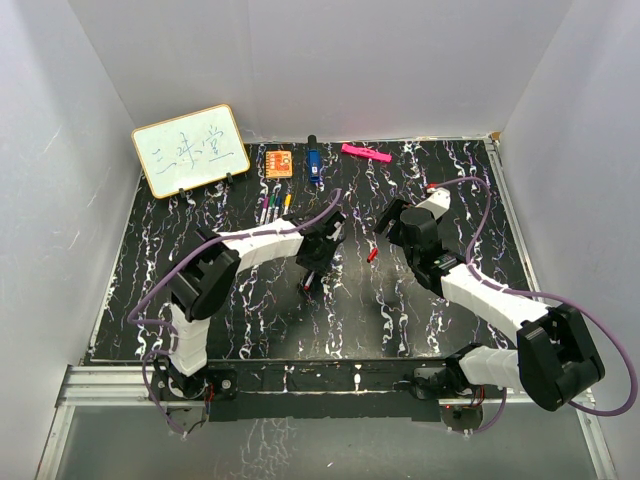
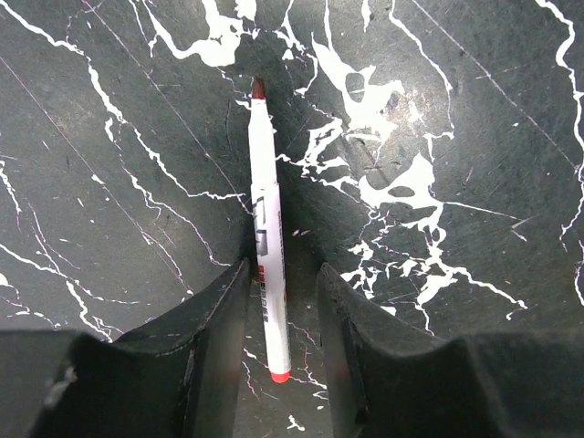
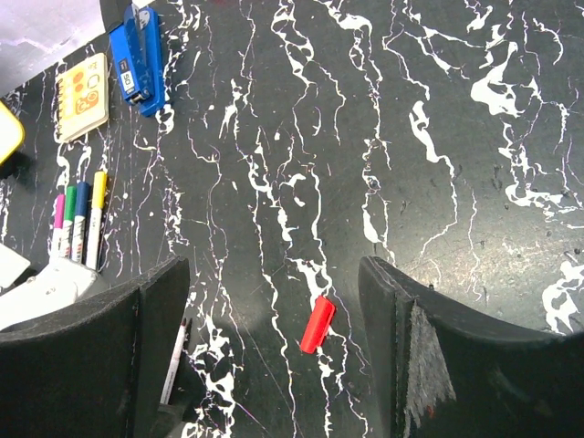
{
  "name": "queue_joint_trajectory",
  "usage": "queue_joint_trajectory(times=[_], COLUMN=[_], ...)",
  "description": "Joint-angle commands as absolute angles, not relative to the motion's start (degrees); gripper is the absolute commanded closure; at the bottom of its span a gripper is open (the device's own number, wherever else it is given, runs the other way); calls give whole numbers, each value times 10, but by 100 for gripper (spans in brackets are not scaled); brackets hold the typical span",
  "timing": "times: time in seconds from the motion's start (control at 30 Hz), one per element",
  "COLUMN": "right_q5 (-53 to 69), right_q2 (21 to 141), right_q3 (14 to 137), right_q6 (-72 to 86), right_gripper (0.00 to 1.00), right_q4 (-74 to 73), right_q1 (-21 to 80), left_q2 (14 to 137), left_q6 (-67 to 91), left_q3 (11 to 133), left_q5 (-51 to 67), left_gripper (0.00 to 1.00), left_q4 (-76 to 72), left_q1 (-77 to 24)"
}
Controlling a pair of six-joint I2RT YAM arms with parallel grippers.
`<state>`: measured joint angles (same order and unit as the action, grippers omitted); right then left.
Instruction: Insert the pens into the pen caps
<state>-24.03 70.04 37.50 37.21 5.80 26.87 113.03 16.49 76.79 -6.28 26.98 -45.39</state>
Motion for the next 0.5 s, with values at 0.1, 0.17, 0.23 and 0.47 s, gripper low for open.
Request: queue_joint_trajectory(times=[0.1,0.17,0.23,0.47], right_q5=[-238,-237,-236,-236], right_q2=[698,700,702,706], right_q3=[380,381,381,384], right_q6=[391,392,392,393], right_gripper=[28,28,29,30], right_q4=[81,81,80,62], right_q1=[269,268,268,269], left_q2=[1206,1212,1218,1236], left_q6=[145,143,143,125], left_q3=[747,748,746,743], left_q5=[-82,-85,-85,-62], left_gripper=[69,72,79,100], left_q4=[393,396,398,408], left_q1=[-447,-447,-446,-436])
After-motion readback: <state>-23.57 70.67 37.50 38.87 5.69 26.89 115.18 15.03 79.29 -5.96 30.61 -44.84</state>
